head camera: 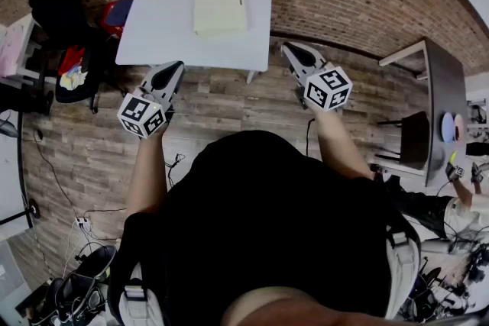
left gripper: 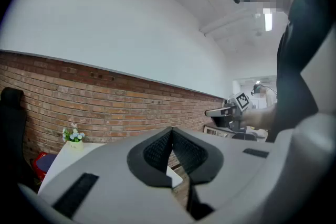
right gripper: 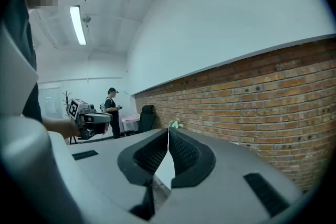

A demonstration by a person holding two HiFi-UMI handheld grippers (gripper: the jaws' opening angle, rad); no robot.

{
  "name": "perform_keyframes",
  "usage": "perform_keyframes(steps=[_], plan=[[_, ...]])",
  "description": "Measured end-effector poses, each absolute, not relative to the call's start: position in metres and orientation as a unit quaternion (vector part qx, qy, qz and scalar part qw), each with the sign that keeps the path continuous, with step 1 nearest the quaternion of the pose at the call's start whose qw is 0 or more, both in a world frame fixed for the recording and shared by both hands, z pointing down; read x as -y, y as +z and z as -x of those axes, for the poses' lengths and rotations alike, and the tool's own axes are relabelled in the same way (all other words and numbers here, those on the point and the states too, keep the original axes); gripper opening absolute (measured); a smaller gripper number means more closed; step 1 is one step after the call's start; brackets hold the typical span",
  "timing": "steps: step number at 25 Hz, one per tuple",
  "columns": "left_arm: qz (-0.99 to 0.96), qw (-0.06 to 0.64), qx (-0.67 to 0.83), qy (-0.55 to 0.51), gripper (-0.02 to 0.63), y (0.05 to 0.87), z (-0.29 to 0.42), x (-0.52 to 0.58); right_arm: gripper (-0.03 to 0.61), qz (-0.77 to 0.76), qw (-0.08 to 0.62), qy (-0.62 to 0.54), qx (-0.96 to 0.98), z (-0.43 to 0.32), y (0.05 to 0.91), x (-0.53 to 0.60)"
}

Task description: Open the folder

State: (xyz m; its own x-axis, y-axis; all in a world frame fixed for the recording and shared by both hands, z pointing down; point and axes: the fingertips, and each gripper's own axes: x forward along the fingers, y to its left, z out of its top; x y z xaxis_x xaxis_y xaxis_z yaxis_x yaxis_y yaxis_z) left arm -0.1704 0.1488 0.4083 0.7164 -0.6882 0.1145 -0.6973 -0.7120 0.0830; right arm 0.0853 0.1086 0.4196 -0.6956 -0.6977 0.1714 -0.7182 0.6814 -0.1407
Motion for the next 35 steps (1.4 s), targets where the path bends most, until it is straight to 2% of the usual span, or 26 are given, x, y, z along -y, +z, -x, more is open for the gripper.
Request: perform_keyframes(steps=[21, 35], plan=[[-0.935, 0.065, 0.346, 0.036, 0.012, 0.415, 0.225, -0.153, 0.028, -0.436, 0.049, 0.106, 0.892, -0.037, 0.420, -0.124], [-0.932, 0.072, 0.353, 0.043, 0.012, 0.423, 0.224, -0.139, 0.026, -0.434, 0.051, 0.124, 0.891, -0.039, 0.434, -0.099]])
